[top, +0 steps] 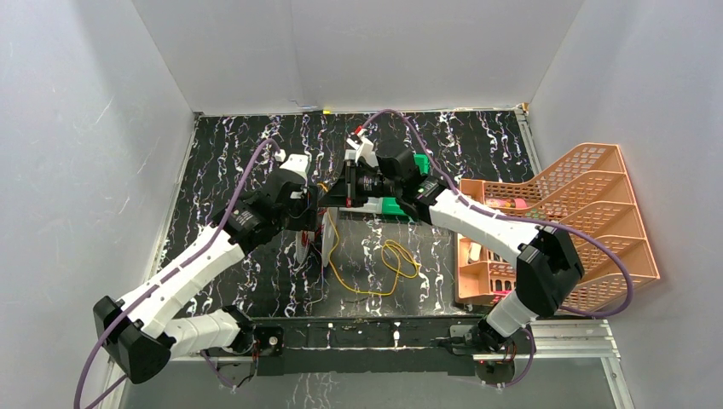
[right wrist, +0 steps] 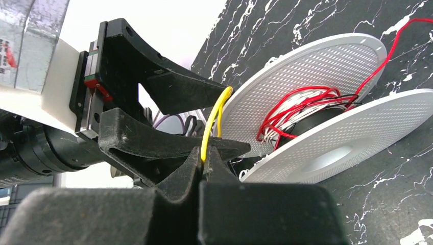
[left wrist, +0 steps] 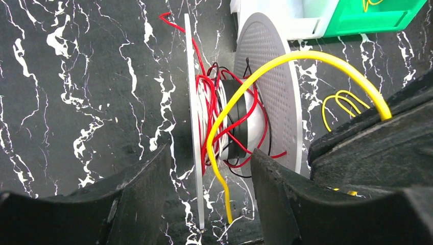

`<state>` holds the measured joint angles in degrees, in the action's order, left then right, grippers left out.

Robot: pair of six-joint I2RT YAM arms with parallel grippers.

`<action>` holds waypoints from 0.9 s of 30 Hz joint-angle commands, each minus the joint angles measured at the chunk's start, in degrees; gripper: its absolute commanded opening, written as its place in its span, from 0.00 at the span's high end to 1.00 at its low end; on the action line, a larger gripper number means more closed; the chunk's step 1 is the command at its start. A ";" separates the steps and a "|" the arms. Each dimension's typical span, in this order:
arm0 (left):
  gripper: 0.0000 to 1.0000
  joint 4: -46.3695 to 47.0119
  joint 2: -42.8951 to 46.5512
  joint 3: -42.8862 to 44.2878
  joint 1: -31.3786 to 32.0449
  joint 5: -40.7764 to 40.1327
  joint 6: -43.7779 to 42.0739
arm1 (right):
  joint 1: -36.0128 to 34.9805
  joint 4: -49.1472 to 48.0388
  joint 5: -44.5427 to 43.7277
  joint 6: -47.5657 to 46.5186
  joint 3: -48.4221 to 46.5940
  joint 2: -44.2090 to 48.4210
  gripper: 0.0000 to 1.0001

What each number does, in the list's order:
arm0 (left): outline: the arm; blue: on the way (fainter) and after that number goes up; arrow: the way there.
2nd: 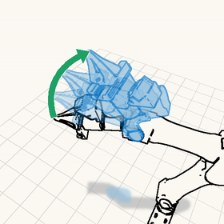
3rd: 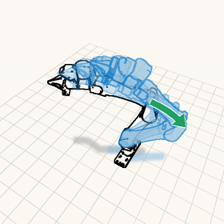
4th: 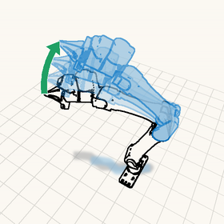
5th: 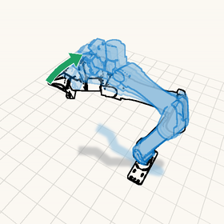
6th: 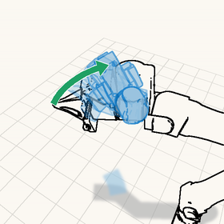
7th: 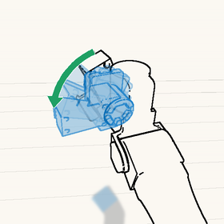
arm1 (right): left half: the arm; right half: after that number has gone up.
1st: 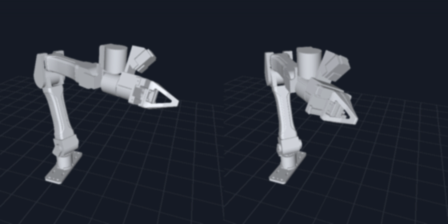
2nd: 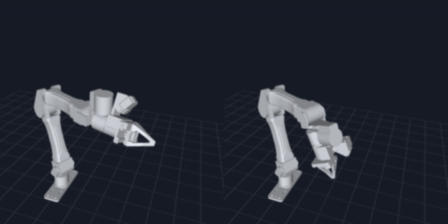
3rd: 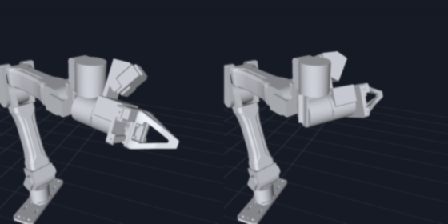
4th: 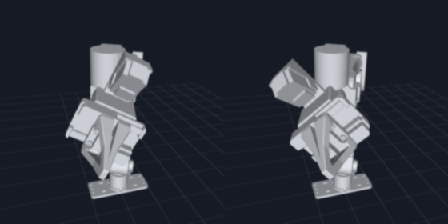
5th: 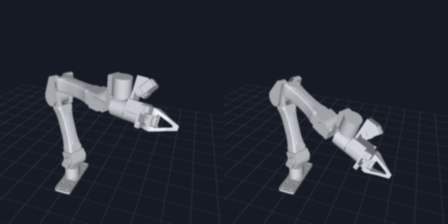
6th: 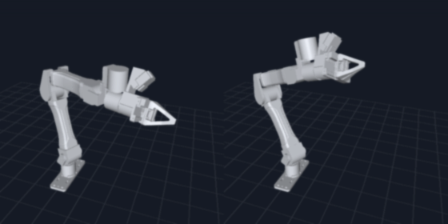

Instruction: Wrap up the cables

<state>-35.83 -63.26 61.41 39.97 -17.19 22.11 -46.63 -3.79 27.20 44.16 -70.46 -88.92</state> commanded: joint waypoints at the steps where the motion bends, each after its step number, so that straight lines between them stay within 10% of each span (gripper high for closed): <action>1: 0.44 1.14 -0.01 -0.83 0.07 -1.07 -1.14 | -0.30 -4.69 0.31 2.03 1.40 -0.43 1.00; 27: 0.60 2.28 -1.65 -3.19 0.11 -2.48 -2.16 | -0.30 -8.84 0.16 6.82 4.00 -1.93 1.00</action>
<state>-34.20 -64.77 58.81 39.97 -18.31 20.53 -46.63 -8.78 27.18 49.71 -66.81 -91.24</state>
